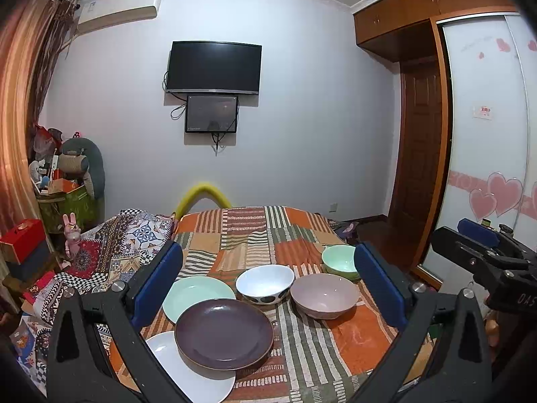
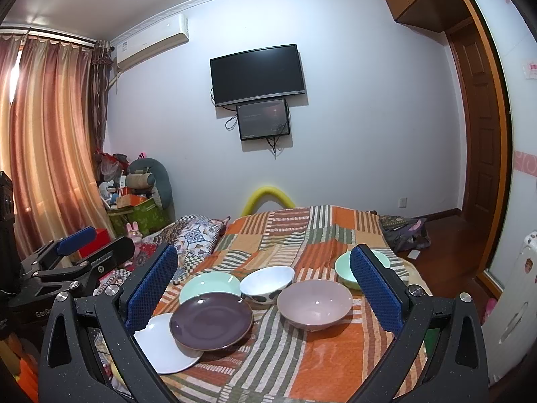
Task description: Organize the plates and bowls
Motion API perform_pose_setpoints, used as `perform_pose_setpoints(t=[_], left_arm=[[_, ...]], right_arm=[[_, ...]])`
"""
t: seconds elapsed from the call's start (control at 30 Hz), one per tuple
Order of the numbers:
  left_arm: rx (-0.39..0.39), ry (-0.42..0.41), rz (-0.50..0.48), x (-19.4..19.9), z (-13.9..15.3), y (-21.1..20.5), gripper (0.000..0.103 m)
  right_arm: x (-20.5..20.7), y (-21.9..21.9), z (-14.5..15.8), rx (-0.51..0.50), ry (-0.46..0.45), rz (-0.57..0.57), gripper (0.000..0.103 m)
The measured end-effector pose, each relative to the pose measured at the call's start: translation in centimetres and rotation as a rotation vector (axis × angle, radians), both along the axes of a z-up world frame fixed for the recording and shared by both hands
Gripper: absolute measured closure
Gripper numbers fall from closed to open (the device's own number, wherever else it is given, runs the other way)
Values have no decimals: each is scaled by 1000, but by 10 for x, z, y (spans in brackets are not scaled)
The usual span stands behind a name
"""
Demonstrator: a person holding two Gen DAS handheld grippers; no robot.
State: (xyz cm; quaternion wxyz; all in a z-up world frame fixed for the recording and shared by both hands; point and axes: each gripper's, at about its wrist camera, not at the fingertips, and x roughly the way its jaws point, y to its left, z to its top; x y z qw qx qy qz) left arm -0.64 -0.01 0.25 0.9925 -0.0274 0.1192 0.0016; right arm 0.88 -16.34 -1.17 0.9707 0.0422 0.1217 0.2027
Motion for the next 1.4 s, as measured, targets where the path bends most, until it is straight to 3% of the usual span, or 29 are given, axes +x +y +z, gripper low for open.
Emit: perform_pose_setpoints(t=[1.4], left_arm=[[-17,11,8,4,-4,1,0]], right_arm=[[3,0,0,0,9,4,0]])
